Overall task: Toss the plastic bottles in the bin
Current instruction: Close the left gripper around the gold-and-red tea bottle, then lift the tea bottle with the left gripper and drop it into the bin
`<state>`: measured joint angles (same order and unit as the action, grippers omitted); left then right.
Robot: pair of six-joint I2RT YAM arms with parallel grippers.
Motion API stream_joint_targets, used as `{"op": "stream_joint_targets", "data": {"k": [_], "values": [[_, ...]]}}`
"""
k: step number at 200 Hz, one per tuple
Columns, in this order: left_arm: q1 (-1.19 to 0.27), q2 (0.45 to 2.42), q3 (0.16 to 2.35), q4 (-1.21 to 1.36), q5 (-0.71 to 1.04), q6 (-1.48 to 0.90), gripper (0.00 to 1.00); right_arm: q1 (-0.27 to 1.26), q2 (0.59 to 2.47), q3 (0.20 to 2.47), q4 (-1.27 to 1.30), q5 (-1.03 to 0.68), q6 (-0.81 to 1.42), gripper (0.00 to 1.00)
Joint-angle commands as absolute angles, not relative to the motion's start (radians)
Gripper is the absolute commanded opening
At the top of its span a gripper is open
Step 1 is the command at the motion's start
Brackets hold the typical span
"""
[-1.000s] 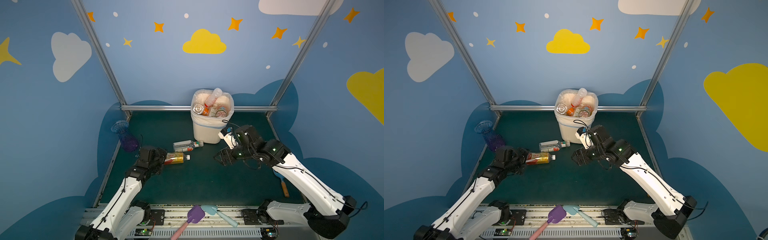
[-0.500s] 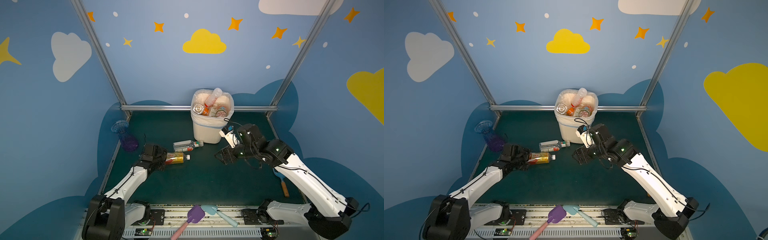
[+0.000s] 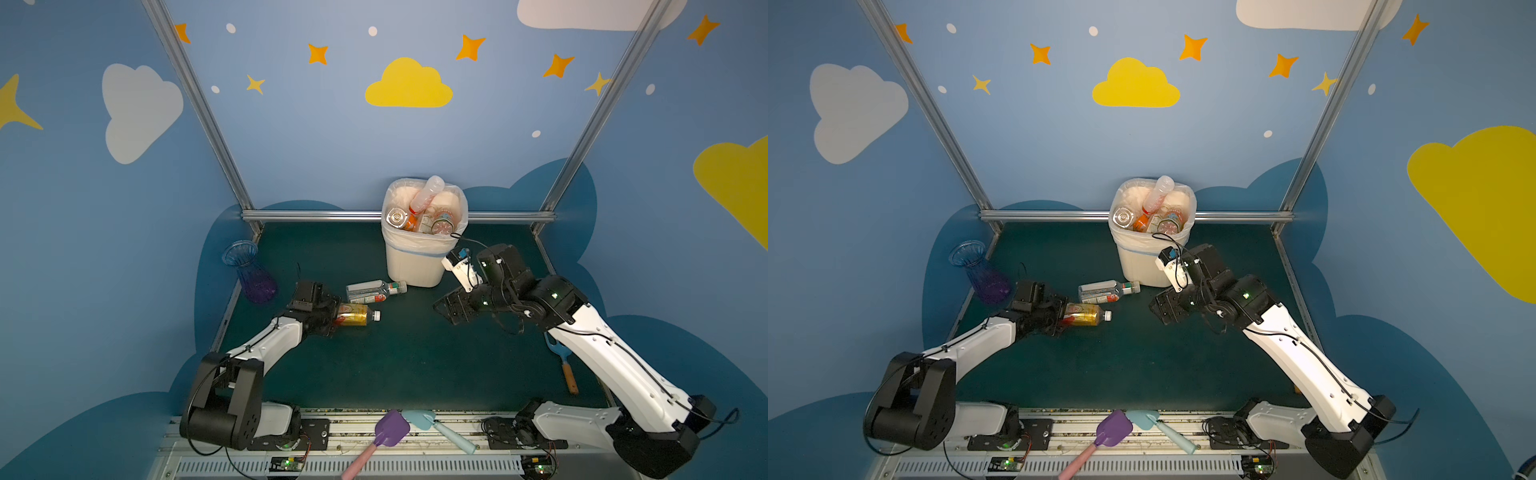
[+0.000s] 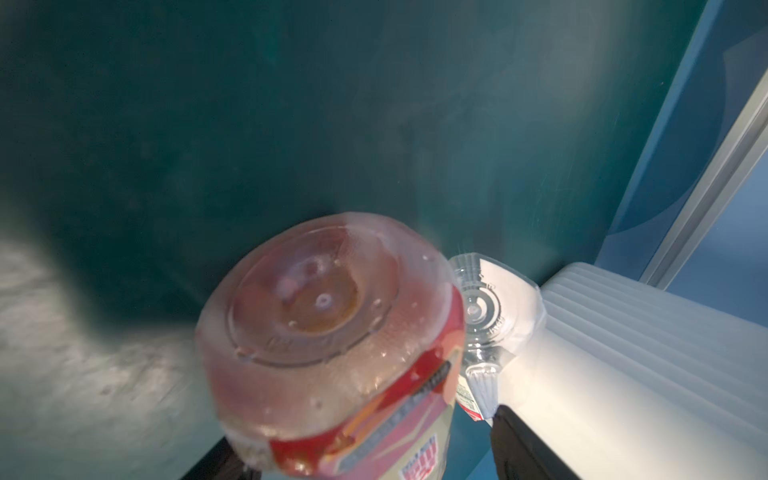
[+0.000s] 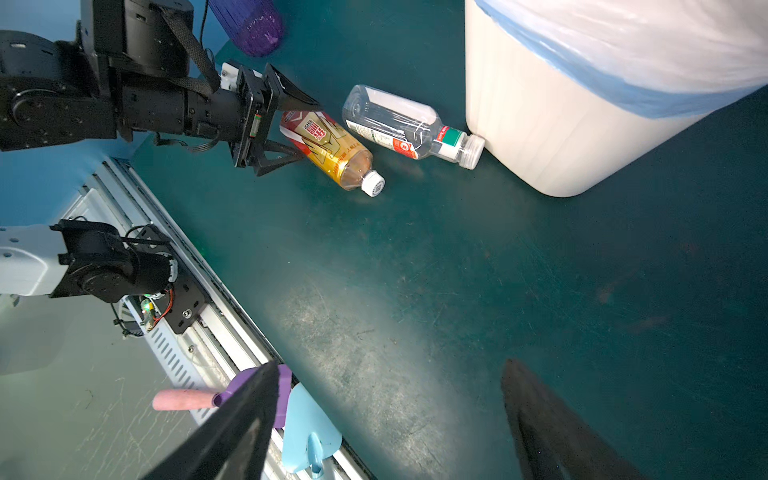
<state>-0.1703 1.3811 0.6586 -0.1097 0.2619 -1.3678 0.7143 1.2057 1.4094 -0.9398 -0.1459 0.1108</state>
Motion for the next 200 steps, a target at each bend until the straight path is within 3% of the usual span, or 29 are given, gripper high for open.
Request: {"op": "stream_joint_targets", "data": {"k": [1, 42, 69, 95, 138, 200], "values": [[-0.165, 1.417, 0.69, -0.112, 0.283, -1.331, 0.82, 0.696, 1.204, 1.427, -0.946, -0.134, 0.089, 0.85], [-0.142, 1.489, 0.71, -0.11, 0.339, -1.29, 0.79, 0.664, 1.194, 1.418, -0.944, -0.138, 0.087, 0.85], [-0.12, 1.539, 0.731, -0.11, 0.401, -1.25, 0.68, 0.648, 1.191, 1.417, -0.944, -0.142, 0.089, 0.85], [-0.114, 1.546, 0.741, -0.114, 0.416, -1.231, 0.65, 0.64, 1.189, 1.417, -0.946, -0.137, 0.097, 0.85], [-0.09, 1.49, 0.783, -0.203, 0.398, -1.154, 0.58, 0.638, 1.174, 1.411, -0.934, -0.12, 0.119, 0.85], [-0.028, 1.298, 0.916, -0.442, 0.319, -0.993, 0.57, 0.634, 1.146, 1.41, -0.916, -0.078, 0.153, 0.85]]}}
